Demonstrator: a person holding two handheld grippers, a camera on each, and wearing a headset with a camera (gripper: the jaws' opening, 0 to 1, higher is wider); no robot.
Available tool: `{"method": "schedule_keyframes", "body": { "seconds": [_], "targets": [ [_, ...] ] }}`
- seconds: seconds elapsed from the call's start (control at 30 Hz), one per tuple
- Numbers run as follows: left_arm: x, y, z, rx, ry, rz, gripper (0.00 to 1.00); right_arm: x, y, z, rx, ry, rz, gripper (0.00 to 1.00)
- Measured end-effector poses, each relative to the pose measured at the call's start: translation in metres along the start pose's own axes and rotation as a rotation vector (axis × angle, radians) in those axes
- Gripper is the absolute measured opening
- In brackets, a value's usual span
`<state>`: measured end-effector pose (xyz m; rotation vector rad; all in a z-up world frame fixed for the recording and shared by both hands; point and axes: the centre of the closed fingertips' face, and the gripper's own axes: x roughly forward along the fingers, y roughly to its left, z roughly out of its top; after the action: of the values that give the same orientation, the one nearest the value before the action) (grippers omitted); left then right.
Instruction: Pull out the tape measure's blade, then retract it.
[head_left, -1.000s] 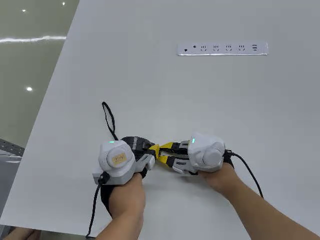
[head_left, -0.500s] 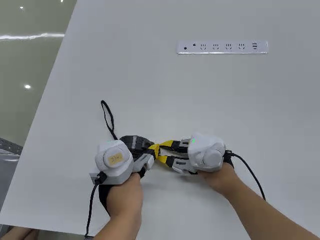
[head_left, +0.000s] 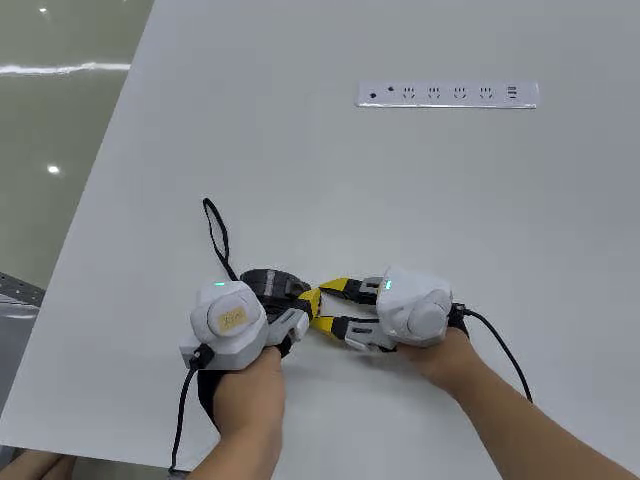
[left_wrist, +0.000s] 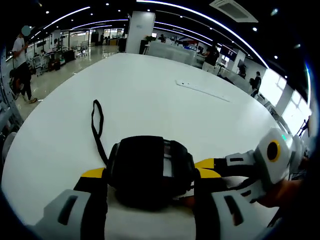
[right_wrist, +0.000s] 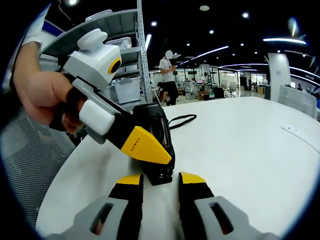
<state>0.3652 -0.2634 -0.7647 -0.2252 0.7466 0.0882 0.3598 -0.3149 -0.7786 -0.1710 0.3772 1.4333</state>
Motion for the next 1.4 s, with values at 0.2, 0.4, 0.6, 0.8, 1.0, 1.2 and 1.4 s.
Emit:
{"method": "schedule_keyframes", "body": {
  "seconds": [0.2,0.4,0.6,0.8,1.0,1.2,1.4],
  "targets": [
    [0.0,0.0,0.0,-0.002,0.0,-0.003,0.68,0.0,-0.001,-0.001,0.0,0.002,-0.002,0.26],
    [-0.001,0.001,0.0,-0.007,-0.007,-0.006,0.68,-0.003,-0.002,0.0,0.001,0.01,-0.018,0.23],
    [-0.001,0.0,0.0,-0.004,-0.007,-0.016,0.68,-0.006,-0.001,0.0,0.018,0.008,-0.031,0.23],
    [-0.002,-0.001,0.001,-0.001,-0.014,-0.027,0.69,-0.012,-0.003,0.002,0.042,-0.001,-0.059,0.25],
    [-0.004,-0.002,0.001,0.013,-0.019,-0.043,0.69,-0.021,0.001,-0.001,0.061,-0.004,-0.082,0.25],
    [-0.008,-0.001,0.001,0.035,-0.021,-0.057,0.68,-0.032,0.004,-0.003,0.085,-0.01,-0.108,0.25],
    [-0.012,-0.002,-0.001,0.043,-0.019,-0.076,0.68,-0.042,0.006,-0.007,0.108,-0.008,-0.136,0.26]
  ]
}}
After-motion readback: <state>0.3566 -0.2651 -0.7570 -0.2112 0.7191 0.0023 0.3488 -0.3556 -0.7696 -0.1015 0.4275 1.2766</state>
